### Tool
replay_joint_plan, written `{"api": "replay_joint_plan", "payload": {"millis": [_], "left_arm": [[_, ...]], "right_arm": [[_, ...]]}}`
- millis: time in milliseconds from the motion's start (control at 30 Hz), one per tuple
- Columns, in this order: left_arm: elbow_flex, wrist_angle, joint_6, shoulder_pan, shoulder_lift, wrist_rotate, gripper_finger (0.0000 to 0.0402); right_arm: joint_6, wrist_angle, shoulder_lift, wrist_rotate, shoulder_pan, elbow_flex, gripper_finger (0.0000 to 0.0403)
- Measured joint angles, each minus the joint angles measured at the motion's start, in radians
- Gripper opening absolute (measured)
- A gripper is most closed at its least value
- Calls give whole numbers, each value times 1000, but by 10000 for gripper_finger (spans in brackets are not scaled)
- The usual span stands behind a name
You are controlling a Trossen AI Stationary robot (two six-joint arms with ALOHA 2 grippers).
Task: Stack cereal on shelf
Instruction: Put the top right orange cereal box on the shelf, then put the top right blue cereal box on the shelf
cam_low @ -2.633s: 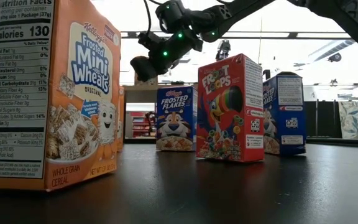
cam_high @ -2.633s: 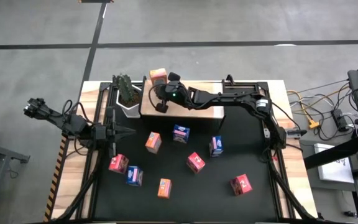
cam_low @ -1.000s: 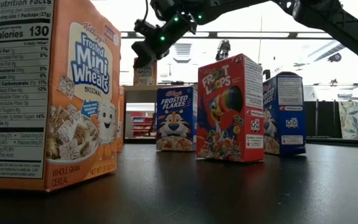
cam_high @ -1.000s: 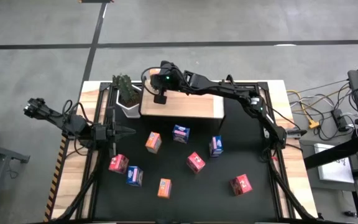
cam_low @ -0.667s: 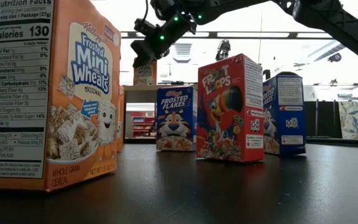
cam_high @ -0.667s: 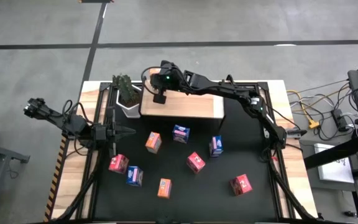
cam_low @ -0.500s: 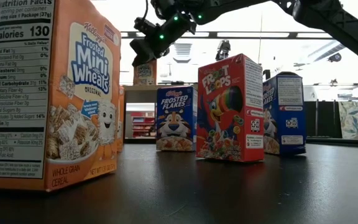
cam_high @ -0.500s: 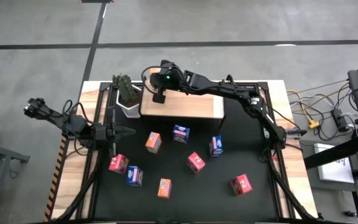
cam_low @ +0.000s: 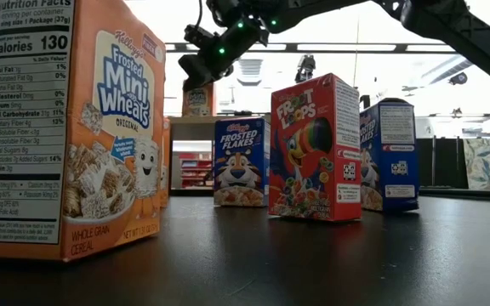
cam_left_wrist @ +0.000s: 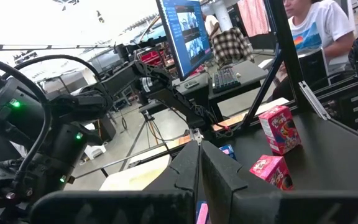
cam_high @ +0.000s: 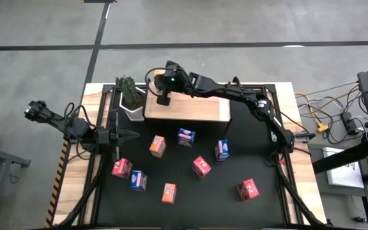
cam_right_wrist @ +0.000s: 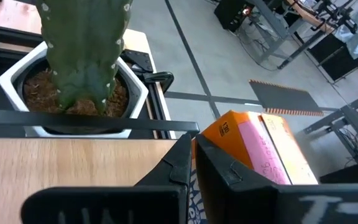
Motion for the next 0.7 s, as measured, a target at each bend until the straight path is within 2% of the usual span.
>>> {"api": "replay_joint_plan", "payload": {"millis": [167,267,500,700], "left_arm": [[0,0,0,0,0,0,0],[0,0,-3,0,2,0,0],[0,1,-9,0,6,0,0],[0,5,-14,0,7,0,0]], "right_arm": [[57,-115,-57,-6,43,38,12],[139,-243,-107,-22,76,54,12],[345,-617,-186,-187,176,51,12],[469,-805,-191,-195,299,-15,12]]}}
